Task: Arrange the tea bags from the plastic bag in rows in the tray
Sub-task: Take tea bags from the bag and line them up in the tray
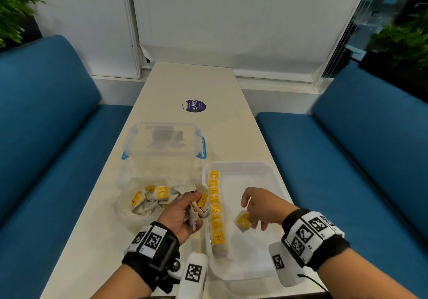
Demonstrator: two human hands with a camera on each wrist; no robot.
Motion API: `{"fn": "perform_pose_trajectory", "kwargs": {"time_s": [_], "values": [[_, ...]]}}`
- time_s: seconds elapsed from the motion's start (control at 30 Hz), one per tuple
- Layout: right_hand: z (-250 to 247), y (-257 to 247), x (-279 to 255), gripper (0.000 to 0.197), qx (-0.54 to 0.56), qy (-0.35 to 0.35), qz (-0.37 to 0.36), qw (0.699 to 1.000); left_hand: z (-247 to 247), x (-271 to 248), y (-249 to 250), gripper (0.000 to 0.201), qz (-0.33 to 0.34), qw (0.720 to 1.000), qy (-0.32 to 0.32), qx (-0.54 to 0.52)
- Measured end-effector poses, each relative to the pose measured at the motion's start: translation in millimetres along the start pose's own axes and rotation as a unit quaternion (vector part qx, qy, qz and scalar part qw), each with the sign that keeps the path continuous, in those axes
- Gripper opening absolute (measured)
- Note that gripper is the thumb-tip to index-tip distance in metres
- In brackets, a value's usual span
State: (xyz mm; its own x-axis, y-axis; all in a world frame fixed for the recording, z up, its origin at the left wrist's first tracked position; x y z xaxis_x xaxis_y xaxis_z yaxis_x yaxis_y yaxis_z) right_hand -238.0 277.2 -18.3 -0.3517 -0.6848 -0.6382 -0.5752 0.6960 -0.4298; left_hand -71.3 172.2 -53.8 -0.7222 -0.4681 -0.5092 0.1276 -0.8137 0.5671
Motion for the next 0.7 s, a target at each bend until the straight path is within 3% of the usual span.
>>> {"fn": "perform_pose_trajectory", "kwargs": {"time_s": [0.1, 0.33, 0.5, 0.6, 0.7], "values": [[-4, 0, 1, 0.018, -0.033, -0.002, 0.016, 0.999, 1, 2, -2, 0.019, 0.002, 1.0, -0.003, 0.001], [-4, 3, 4, 0.024, -0.058, -0.026, 0.008, 0.998, 2, 2, -3, 0.021, -0.001, 1.0, 0.0, 0.004], [6, -7, 6, 0.024, -0.117, -0.088, 0.002, 0.989, 2, 3, -5, 0.021, 0.005, 1.0, 0.011, -0.003], [17, -16, 7, 0.021, -0.185, -0.146, 0.0, 0.972, 3, 2, -4, 0.02, 0.004, 1.0, 0.007, -0.002], [30, -28, 9, 0.009, -0.287, -0.206, -0.01, 0.935, 1, 2, -4, 0.019, 0.006, 1.0, 0.006, -0.003]]}}
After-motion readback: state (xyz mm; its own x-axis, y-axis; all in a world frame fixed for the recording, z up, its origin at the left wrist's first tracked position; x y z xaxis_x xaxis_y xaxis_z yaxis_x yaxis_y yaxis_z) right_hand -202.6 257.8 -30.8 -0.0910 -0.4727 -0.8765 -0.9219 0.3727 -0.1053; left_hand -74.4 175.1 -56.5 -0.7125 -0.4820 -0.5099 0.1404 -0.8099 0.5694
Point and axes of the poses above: each hand's wrist, its own x-axis towards the middle knuckle, its own z-axis out of the palm, y = z × x, the point moved 1 cm from there along x, towards the middle knuckle, and after that the axes turned 6 degrees about -y, right-handed, at the moved point
